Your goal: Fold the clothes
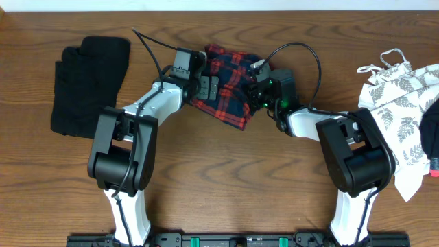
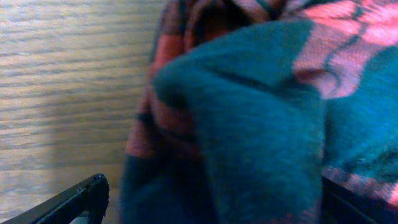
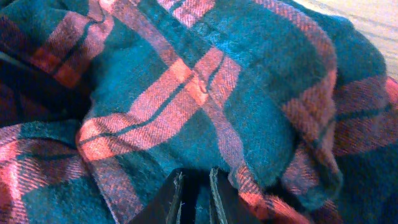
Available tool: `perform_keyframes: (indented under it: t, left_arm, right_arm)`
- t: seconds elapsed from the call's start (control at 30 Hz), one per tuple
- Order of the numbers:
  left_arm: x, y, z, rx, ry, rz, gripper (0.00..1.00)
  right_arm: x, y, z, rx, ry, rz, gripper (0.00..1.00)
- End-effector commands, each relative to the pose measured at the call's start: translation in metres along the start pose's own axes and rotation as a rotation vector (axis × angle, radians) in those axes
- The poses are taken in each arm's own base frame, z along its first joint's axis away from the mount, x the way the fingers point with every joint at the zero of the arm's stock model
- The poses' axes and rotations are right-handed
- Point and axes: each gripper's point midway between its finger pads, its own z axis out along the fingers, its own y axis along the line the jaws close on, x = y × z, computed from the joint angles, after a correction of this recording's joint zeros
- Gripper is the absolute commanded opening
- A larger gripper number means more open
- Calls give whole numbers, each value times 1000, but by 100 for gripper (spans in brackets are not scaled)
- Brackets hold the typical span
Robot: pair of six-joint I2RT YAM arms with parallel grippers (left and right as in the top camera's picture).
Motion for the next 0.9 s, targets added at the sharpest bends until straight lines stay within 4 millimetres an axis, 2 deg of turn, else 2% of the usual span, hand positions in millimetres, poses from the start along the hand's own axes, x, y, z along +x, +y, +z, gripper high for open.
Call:
perform_keyframes:
  t: [0.0,0.3,0.43,0.5,0.57,0.73,0.87]
  left_arm:
    - [12,56,11,-169,29,-35,98]
    - [15,80,11,-219,33,-67,98]
    - [20,82,14,-221,51,-70,98]
    - [14,80,9,-220,36,-69,98]
    - [1,80,-5,-219,-1,-72,98]
    - [-34,86,-66,-231,-103,-98,98]
    - [-42,85,-109,-235,-130,-111,98]
  right_arm:
    - [65,-58,1,201,148,97,15]
    - [68,-58,1,202,162,101,15]
    - [71,-57,0,199,175,104,15]
    - [74,-57,0,200,184,106,15]
    - [76,-57,-1,200,192,108,15]
    - [77,-52,0,172,198,112,15]
    - [78,-52,0,172,203,114,14]
